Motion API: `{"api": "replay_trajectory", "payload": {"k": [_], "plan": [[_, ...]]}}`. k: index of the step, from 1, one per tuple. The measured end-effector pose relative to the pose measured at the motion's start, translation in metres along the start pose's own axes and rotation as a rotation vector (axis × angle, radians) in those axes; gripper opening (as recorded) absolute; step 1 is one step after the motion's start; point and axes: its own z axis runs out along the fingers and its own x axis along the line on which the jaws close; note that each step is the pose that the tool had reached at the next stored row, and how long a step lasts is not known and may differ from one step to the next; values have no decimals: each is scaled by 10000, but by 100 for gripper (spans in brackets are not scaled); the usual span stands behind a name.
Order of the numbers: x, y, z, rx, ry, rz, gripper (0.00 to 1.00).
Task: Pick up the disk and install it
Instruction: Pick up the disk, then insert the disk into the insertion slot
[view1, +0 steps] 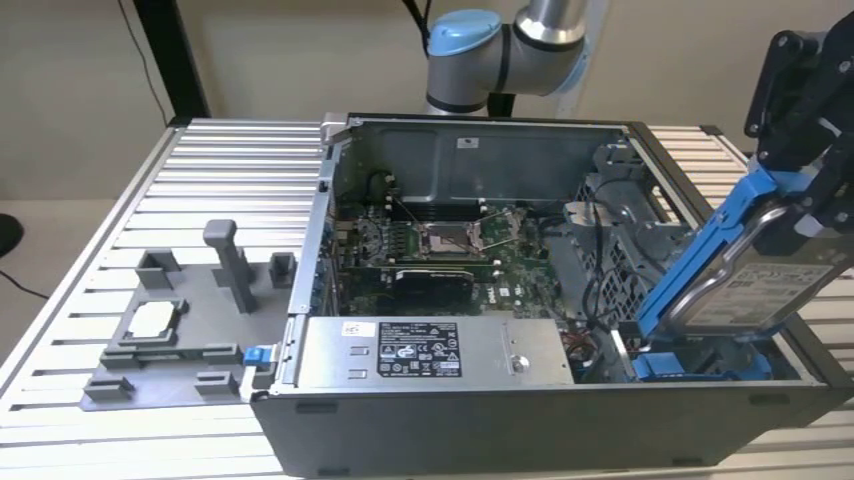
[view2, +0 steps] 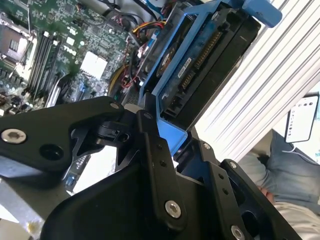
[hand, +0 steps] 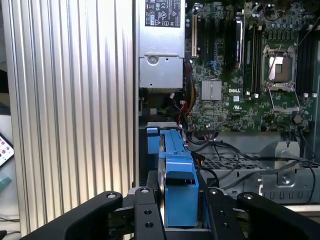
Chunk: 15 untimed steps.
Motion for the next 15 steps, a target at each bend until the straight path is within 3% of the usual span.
{"api": "replay_trajectory", "payload": {"k": [4, 15], "plan": [[2, -1, 50, 0, -6, -1, 0], [9, -3, 153, -4, -129, -3, 0]]}}
